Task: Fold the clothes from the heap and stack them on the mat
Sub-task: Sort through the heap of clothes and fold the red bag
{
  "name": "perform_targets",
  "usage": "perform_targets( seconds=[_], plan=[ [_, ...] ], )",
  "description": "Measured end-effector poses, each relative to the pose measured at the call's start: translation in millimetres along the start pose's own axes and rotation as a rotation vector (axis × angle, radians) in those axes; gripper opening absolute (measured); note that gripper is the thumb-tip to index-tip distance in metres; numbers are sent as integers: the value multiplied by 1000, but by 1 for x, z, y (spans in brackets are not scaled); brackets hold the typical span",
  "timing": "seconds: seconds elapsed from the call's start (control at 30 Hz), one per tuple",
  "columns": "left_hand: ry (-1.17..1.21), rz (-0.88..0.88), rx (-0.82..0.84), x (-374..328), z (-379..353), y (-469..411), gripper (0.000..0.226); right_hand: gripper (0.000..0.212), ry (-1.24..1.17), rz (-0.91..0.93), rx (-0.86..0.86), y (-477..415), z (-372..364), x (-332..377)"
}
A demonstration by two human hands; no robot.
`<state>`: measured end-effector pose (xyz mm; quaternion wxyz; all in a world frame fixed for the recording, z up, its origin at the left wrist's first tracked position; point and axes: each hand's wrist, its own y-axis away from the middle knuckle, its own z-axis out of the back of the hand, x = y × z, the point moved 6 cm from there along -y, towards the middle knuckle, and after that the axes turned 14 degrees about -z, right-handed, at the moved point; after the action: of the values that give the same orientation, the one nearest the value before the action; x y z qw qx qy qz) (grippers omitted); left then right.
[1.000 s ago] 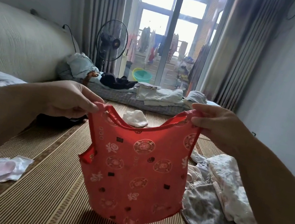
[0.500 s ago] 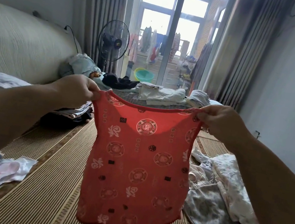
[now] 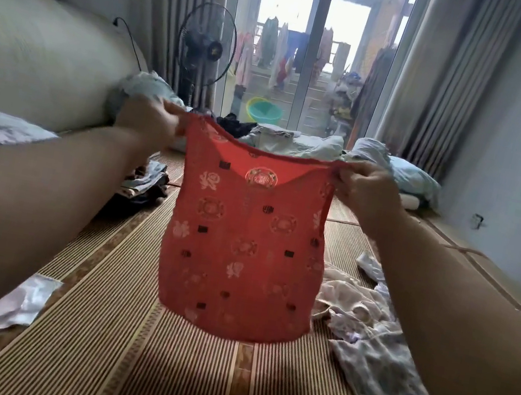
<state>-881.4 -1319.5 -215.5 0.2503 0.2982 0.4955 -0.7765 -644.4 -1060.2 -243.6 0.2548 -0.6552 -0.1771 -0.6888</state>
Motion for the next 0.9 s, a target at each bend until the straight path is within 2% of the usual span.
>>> perform_targets(
  seconds=[0.07, 0.2, 0.33, 0.43, 0.53, 0.6, 0.7, 0.8, 0.9],
  plan=[
    [-11, -81, -42, -16, 6, -8, 19, 21, -39, 54, -17, -2, 0, 9],
    [-96, -180, -11, -27, 7, 9, 29, 16, -5, 139, -3, 16, 2, 12],
    [-48, -184, 30, -14, 2, 69, 23, 20, 227, 147, 46, 49, 1, -25],
    [-186, -207, 255, 12, -6, 126, 10, 35, 377, 44, 242, 79, -2, -82],
    [-395, -246, 535, 46, -11, 188, 9, 19, 457, -108, 368, 110, 2, -145],
    [-461, -205, 737, 71, -16, 232, 12, 22, 483, -227, 417, 128, 7, -181],
    [-307, -32, 914, 105, -17, 282, 19, 33, 480, -406, 558, 155, 14, -213],
    [-184, 94, 1036, 124, -14, 309, 32, 25, 512, -518, 654, 168, 24, -221],
    [26, 215, 1058, 127, -13, 309, 26, 20, 472, -640, 666, 166, 29, -220]
  ],
)
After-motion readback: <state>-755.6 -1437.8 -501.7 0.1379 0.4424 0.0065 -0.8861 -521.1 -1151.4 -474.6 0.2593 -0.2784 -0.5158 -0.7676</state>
